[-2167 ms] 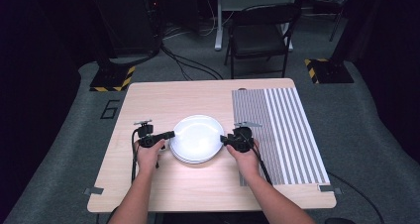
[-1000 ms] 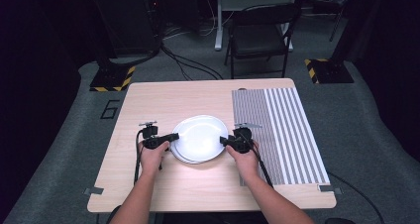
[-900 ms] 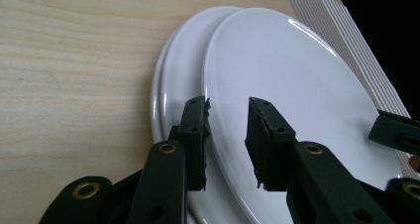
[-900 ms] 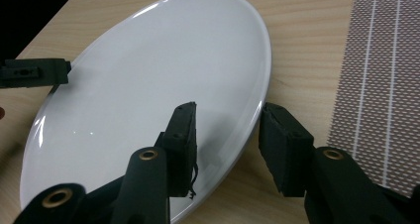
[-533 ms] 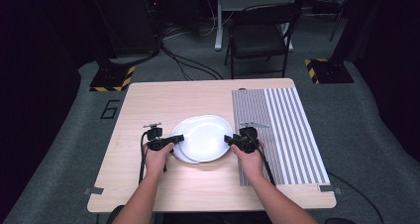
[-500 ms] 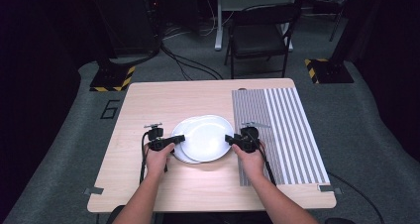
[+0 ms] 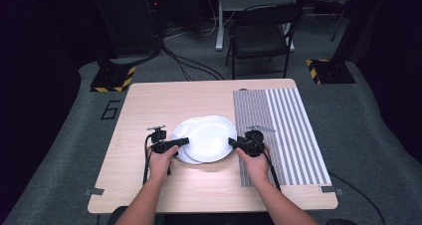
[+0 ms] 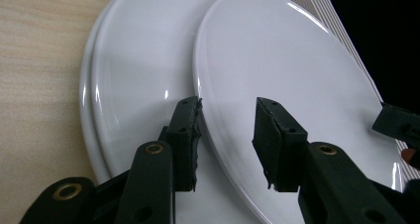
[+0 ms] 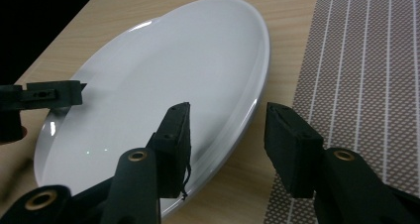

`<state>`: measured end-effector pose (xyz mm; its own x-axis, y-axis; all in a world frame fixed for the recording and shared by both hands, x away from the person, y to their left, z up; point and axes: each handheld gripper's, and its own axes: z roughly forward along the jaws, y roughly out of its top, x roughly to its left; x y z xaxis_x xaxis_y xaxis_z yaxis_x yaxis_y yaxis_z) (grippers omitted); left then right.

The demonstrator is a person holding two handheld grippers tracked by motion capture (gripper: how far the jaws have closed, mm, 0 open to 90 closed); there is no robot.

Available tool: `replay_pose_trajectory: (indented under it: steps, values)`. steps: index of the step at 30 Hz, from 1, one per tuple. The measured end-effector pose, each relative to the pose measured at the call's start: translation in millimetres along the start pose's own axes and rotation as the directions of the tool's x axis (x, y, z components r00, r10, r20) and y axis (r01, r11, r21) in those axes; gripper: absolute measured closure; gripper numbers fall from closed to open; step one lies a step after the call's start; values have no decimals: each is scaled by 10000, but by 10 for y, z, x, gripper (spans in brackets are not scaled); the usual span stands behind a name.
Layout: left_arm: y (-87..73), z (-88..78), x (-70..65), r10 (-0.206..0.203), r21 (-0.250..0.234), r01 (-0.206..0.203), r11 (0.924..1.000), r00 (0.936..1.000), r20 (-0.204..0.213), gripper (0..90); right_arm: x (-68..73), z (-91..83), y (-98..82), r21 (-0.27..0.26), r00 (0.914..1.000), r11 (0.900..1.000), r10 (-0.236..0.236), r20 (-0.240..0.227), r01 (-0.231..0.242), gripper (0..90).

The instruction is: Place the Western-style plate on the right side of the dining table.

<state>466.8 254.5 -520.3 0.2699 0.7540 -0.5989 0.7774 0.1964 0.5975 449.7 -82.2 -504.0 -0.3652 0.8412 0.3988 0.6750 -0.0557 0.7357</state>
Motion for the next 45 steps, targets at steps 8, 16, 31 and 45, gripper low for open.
replay_pose_trajectory:
  steps: [8,16,31,45]
  values:
    - [-50,-5,-54,-172,-178,170,9997,9998,-124,594,102,-47,-131,-4,9994,9999,-160,-313,160,520]
    - [-57,5,-79,26,-174,-31,9998,9997,-240,598,80,-72,-146,30,9997,10000,-2,-263,3,617]
    - [-62,46,-109,8,-255,-3,9997,9998,199,653,52,-112,-110,-157,9997,9997,194,-170,-197,643]
    - [-96,119,-186,165,-190,-157,9997,9990,417,642,-41,-219,-117,-385,9994,9987,333,15,-332,638]
